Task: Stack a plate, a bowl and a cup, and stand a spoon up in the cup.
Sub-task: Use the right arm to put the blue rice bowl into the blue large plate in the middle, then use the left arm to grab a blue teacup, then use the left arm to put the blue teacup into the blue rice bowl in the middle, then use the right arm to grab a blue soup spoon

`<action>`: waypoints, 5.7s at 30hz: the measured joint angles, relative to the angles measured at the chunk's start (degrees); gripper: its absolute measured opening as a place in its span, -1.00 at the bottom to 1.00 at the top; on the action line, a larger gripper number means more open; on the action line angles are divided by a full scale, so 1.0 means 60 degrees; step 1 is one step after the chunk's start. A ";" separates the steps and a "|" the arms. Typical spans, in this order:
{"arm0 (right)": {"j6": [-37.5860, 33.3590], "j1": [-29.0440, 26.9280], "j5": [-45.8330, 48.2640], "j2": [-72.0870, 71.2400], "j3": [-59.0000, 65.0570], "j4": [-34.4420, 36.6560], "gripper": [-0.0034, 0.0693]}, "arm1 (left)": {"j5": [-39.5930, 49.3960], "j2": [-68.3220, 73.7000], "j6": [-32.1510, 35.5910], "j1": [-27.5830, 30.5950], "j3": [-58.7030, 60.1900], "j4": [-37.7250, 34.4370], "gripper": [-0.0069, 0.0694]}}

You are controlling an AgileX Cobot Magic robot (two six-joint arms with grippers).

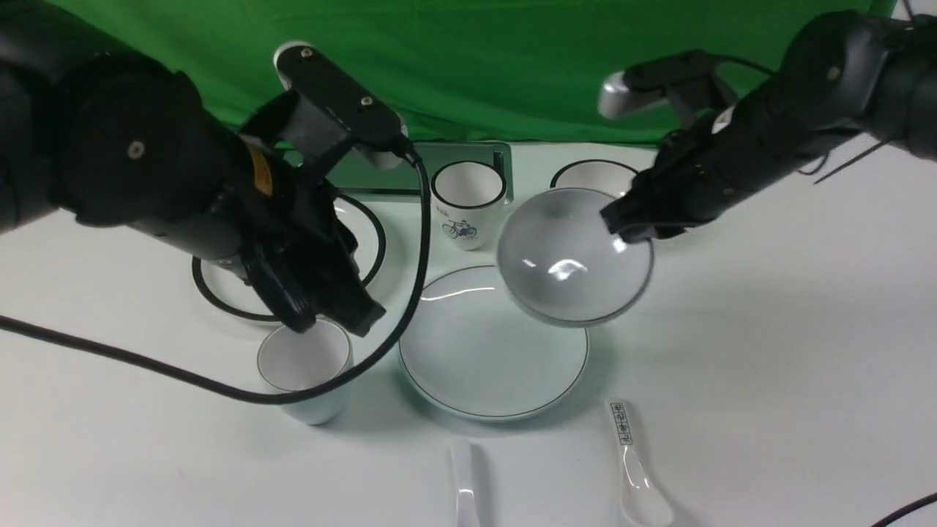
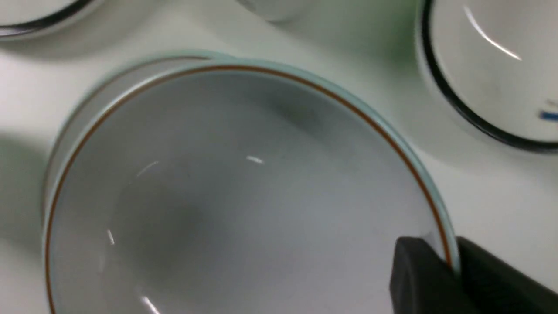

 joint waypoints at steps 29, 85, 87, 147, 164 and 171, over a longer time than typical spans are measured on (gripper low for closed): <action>0.0007 0.1007 0.0909 0.0475 -0.0023 -0.0942 0.60 | 0.0617 0.0007 -0.1724 0.2002 0.0340 -0.0177 -0.04; 0.1345 0.1007 0.2582 -0.2341 -0.0024 -0.4464 -0.12 | 0.1415 0.1416 -0.0997 0.1900 0.0095 -0.0730 -0.88; 0.1373 0.1007 0.2514 -0.2341 -0.0024 -0.4464 -0.12 | 0.1070 0.1469 -0.1298 0.2137 0.0190 -0.0864 -0.82; 0.2314 0.1007 0.3555 -0.3935 0.0576 -0.5391 -0.13 | 0.3789 0.7484 0.0024 0.0738 -0.8422 -0.2208 -0.30; 0.2588 0.3696 0.4224 -0.3957 0.1404 -0.2996 -0.15 | 0.3133 -0.1083 -0.0752 0.0748 -0.3266 -0.0248 -0.67; 0.3928 0.5346 0.2148 -0.3351 0.2516 -0.2944 -0.10 | 0.1733 -0.3760 -0.0834 0.0748 0.1015 -0.0455 -0.92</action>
